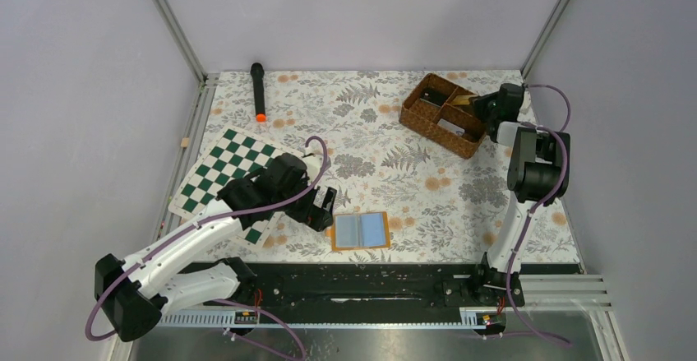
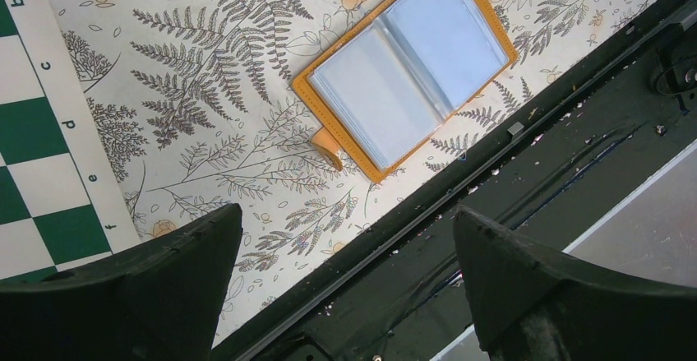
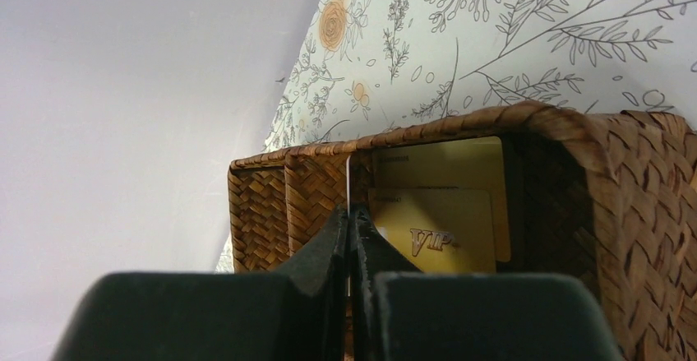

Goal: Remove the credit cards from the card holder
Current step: Place the credit card in the storage box.

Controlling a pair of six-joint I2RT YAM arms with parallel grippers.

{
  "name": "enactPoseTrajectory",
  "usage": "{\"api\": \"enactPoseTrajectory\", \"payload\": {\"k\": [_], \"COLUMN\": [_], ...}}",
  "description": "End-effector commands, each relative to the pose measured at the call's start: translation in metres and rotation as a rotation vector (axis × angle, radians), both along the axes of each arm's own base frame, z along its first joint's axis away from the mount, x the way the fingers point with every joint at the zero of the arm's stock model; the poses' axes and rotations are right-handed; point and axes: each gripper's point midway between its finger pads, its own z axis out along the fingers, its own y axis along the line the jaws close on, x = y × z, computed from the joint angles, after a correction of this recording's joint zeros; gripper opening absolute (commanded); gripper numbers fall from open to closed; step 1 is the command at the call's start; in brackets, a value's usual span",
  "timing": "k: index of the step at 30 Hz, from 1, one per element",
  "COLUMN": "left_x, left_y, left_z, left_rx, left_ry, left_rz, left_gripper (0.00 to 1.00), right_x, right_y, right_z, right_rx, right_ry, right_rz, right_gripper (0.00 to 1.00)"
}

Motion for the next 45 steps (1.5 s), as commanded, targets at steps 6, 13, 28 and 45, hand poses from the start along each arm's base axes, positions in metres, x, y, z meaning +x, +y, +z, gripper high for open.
{"api": "enactPoseTrajectory", "payload": {"k": [6,13,28,45], "left_x": [0.005,0.004,0.003,0.002], "left_y": [-0.009,-0.011,-0.011,-0.010], "left_z": [0.008,0.006,0.004,0.006], "left_rx": [-0.029,-0.029,-0.029,-0.035], "left_ry": [-0.016,-0.002,0.007,0.003], "left_rz": [-0.022,-0.030,-0.034,-0.032], "left_gripper": [0.99,0.99,0.99,0.99], "right_x": [0.011,0.014,0.013,0.010], "right_y": [0.007,0.009,0.009,0.002], "right_z": [0.027,0.028,0.011,0.022], "right_rx": [-0.052,-0.059,-0.079,-0.154], "right_ry": [-0.032,-0.022,0.046,0.126], "right_rz": [0.107,0.134,0.156,0.177], "right_gripper": [0.00,0.00,0.17,0.43]}}
